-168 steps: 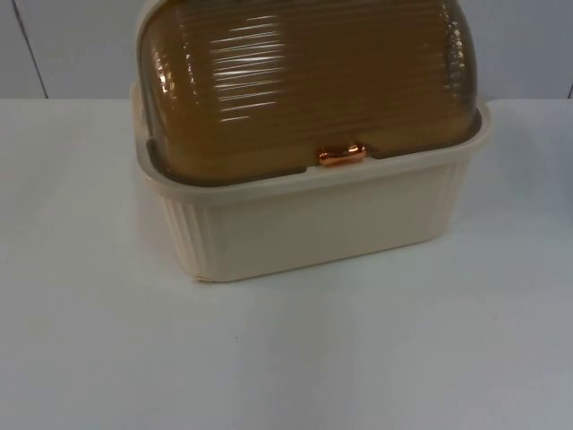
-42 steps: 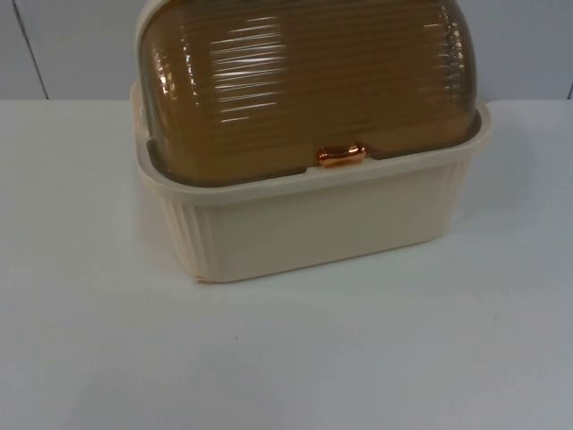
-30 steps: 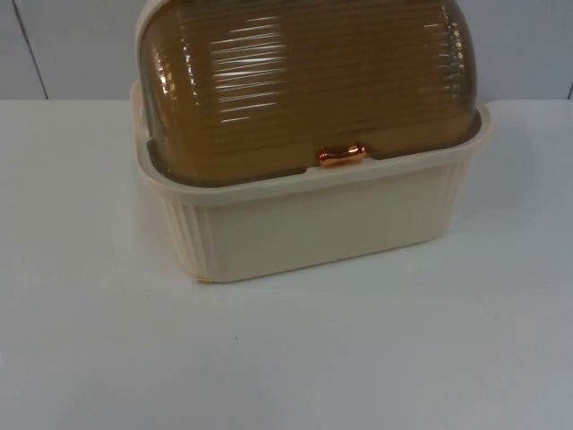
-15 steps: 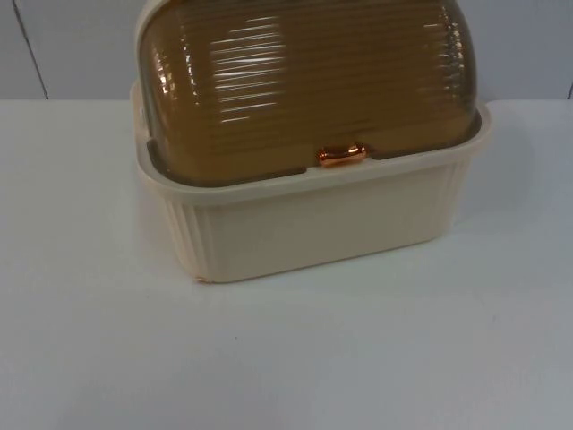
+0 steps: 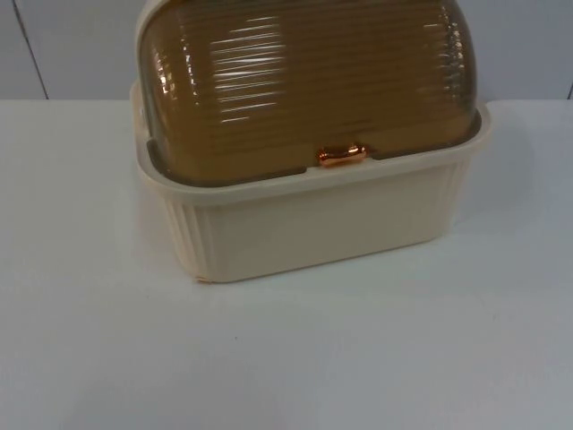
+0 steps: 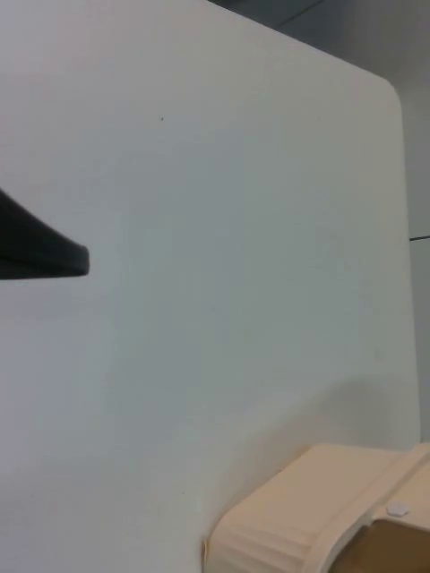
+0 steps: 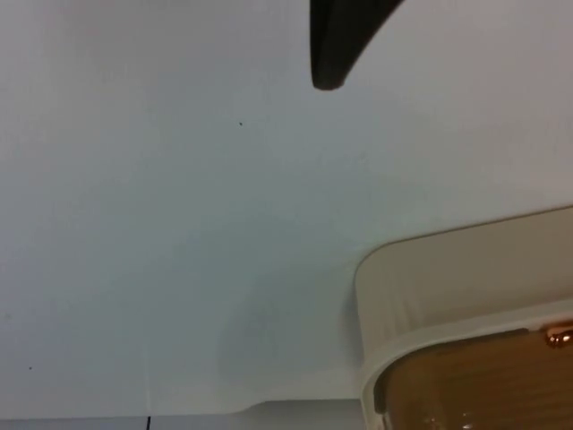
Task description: Open the box lid with the left hand, place the block into the box with the right hand, then close the box lid with the left hand.
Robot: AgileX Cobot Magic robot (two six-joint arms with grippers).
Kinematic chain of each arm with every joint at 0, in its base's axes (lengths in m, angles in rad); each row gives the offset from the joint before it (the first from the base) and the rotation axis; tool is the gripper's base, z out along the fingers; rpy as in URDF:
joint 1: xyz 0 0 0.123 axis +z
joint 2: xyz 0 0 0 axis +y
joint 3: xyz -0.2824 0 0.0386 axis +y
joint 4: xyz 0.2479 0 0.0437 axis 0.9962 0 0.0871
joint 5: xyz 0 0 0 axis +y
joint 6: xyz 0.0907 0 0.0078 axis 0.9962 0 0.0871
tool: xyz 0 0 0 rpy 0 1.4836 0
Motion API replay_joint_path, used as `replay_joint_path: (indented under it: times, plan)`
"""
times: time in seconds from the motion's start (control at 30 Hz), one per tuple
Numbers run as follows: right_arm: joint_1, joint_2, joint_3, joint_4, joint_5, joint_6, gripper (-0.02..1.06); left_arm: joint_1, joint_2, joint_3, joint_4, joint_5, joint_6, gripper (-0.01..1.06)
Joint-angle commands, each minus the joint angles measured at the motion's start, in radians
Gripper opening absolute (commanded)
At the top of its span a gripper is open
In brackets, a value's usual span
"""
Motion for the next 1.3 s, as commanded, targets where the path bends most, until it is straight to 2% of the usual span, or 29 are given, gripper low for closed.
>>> replay_joint_path:
  times: [0.0,0.2,1.27]
  plan:
    - [0.003,-0.002,0.000,0.004,-0.005,0.003,1.05,0.000,-0.003,0.004,-0.010,-0.012,-0.010,1.02]
    - [0.003,-0.002,0.000,0.002,-0.007,0.004,1.05,0.000,-0.003,0.004,0.045,-0.010,-0.115,1.02]
    - [0.003,-0.002,0.000,-0.001,-0.007,0.004,1.05,0.000,-0.003,0.004,0.045,-0.010,-0.110,1.02]
